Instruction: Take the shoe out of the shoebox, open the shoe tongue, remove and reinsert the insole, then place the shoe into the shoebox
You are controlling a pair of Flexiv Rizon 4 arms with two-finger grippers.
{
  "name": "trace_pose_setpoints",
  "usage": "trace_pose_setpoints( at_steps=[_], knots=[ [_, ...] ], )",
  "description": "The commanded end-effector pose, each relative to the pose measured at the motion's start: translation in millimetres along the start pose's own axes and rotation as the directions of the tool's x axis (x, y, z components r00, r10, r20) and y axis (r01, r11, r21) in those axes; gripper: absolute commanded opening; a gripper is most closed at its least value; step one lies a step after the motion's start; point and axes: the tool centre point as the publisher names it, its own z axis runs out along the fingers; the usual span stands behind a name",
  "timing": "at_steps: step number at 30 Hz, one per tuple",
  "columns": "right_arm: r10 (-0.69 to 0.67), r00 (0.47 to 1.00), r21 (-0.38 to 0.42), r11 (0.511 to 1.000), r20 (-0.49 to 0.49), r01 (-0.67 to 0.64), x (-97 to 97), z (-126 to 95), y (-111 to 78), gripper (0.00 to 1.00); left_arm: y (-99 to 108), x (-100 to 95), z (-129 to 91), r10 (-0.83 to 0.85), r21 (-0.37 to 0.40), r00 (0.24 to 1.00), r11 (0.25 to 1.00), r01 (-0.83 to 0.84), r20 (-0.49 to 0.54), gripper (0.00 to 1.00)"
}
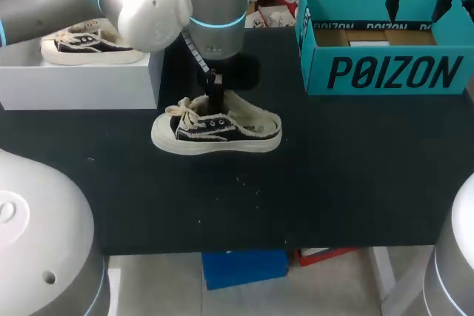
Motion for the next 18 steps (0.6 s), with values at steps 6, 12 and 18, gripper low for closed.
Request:
trace_pose_setpoints(
  at_steps=[6,12,18],
  knots=[
    [0.0,1.0,0.0,1.0,0.0,0.0,-0.1,0,-0.3,1.0,-23,-1.0,74,0.031,0.001,0.999,1.0,-0.031,-0.012,0.0],
    [0.0,1.0,0.0,1.0,0.0,0.0,-0.1,0,-0.3,1.0,-20,-3.7,97,0.028,-0.003,1.0,1.0,-0.028,-0.012,0.0],
    [0.0,1.0,0.0,1.0,0.0,0.0,-0.1,0,-0.3,1.0,-19,-10.9,107,0.008,-0.011,1.0,1.0,-0.008,-0.021,0.0]
  ],
)
